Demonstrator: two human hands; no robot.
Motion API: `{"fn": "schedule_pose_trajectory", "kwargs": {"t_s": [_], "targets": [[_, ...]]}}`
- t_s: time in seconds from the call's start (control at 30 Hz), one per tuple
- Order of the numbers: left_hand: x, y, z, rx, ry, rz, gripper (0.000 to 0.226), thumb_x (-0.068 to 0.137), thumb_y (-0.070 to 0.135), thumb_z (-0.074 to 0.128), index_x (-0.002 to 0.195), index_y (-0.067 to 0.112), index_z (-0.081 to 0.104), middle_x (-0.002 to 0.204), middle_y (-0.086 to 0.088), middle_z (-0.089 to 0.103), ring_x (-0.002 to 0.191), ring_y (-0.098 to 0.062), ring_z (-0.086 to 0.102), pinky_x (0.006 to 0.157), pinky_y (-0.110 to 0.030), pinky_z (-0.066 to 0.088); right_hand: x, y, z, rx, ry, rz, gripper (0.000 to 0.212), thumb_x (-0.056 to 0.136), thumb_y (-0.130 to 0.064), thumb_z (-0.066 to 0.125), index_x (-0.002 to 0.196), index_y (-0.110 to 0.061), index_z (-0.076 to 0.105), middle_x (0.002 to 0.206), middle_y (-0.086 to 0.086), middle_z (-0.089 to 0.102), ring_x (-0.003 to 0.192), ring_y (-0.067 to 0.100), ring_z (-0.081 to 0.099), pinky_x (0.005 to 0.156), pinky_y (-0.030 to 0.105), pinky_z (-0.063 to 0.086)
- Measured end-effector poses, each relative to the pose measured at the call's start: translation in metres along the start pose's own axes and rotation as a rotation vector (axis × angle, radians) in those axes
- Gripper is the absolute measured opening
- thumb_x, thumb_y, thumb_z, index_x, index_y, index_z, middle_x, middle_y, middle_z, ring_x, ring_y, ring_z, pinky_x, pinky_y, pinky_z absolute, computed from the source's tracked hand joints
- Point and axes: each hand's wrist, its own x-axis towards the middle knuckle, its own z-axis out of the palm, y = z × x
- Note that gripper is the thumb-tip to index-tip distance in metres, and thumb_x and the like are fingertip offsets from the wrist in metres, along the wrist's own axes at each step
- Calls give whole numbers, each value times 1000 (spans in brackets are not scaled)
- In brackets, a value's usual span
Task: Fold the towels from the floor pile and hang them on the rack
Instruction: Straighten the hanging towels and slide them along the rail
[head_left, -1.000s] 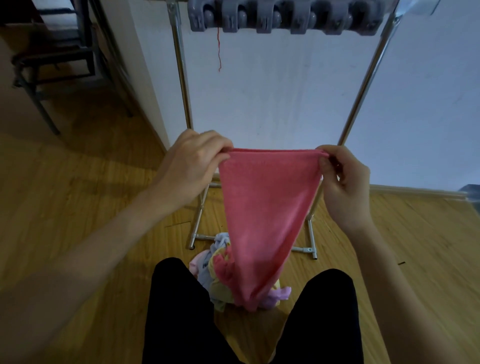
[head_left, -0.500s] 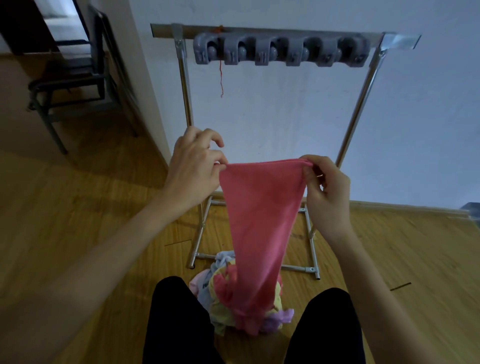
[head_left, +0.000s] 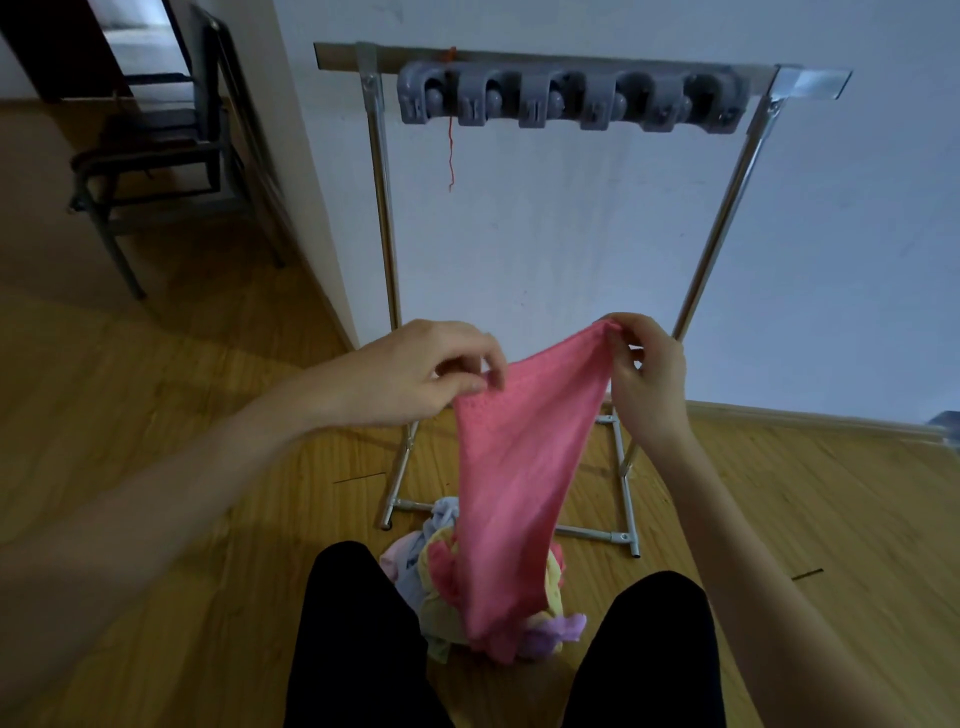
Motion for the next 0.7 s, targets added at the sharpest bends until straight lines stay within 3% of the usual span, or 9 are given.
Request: {"fn": "schedule_pose_trajectory", "kwargs": {"t_s": [0.07, 0.17, 0.27, 0.4, 0.53, 0.7], "targets": [[-1, -1, 3, 17, -84, -2, 19, 91, 7, 58, 94, 22, 70, 89, 9, 61, 85, -4, 57, 74, -20, 44, 3, -1, 3, -4, -27, -7, 23, 94, -2, 46, 104, -9, 66, 101, 2, 66, 90, 12, 58, 72, 9, 42], [-3, -5, 6, 72, -198, -5, 32, 88, -1, 56, 110, 18, 69, 97, 8, 59, 89, -4, 55, 79, -22, 45, 5, -2, 4, 8, -43, -12, 22, 95, -2, 47, 102, -7, 66, 100, 3, 66, 90, 13, 60, 73, 10, 43], [-5, -11, 8, 178, -276, 52, 47, 85, -11, 49, 121, 15, 63, 103, 3, 57, 91, 0, 49, 78, -12, 40, 3, -1, 4, 5, -54, -14, 22, 94, -2, 47, 102, -7, 67, 100, 5, 68, 91, 14, 61, 75, 12, 44], [0, -17, 11, 329, -133, 258, 25, 87, 4, 60, 107, 13, 72, 94, 2, 63, 86, 5, 42, 73, -10, 37, 1, 0, 5, -3, -78, -7, 22, 94, -3, 47, 102, -8, 67, 101, 4, 68, 92, 13, 61, 73, 6, 43], [3, -8, 12, 439, 10, 462, 7, 85, 14, 66, 89, 14, 71, 89, 1, 57, 85, -6, 45, 70, -28, 44, 2, -1, 4, 4, -75, -6, 22, 94, -2, 47, 103, -7, 67, 101, 5, 68, 92, 14, 61, 73, 8, 43], [8, 14, 23, 518, -7, 709, 5, 85, 5, 65, 87, 9, 62, 103, -9, 64, 97, -22, 59, 86, -33, 49, 3, -6, 3, 15, -150, -48, 22, 94, 1, 47, 98, -5, 68, 95, 1, 67, 88, 15, 62, 73, 20, 48]]}}
